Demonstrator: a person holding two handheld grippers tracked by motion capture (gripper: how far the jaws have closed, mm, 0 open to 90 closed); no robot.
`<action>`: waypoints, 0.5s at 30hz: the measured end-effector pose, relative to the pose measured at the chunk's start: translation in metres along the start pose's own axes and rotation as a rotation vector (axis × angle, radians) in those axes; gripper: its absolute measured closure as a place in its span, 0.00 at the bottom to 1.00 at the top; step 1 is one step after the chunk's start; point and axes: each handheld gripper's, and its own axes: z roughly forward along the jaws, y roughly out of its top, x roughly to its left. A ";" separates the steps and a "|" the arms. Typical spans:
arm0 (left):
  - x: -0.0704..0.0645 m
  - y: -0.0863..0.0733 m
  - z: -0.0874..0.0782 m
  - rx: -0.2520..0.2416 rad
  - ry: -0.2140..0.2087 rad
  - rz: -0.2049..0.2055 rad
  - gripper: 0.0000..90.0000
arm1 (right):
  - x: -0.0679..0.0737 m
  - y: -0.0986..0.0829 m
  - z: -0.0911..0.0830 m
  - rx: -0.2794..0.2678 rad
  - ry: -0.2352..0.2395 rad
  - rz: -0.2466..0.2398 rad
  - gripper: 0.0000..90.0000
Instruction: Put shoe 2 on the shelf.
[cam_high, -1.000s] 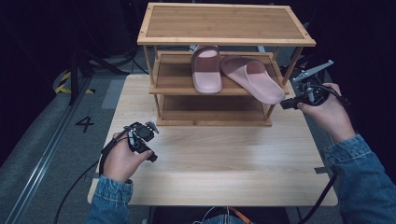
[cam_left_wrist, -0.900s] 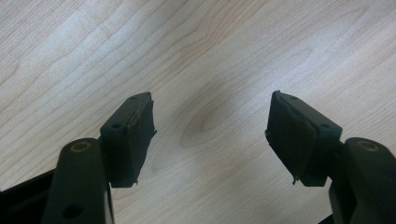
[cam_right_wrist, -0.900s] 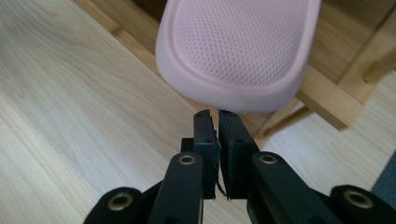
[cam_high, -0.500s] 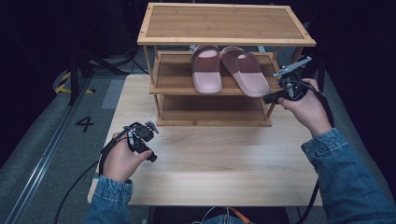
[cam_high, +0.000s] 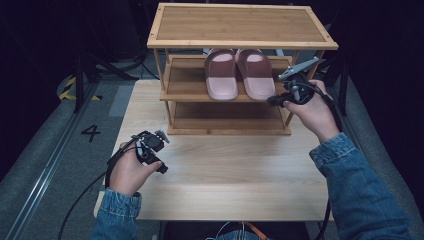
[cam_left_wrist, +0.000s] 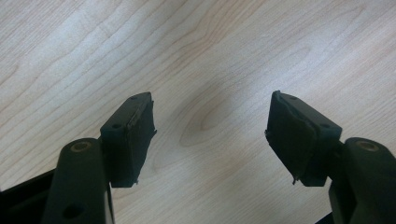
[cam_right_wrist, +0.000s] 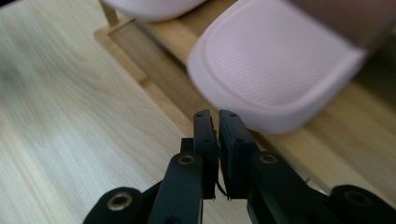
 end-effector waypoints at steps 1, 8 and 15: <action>0.001 0.000 0.000 0.005 0.001 0.001 0.36 | -0.004 -0.001 -0.005 -0.014 -0.017 0.013 0.96; 0.002 -0.010 -0.001 0.006 0.009 -0.018 0.36 | -0.031 -0.008 0.000 0.003 -0.165 0.063 0.95; 0.006 -0.023 -0.002 0.011 0.011 -0.047 0.36 | -0.036 -0.002 0.020 0.014 -0.161 0.055 0.95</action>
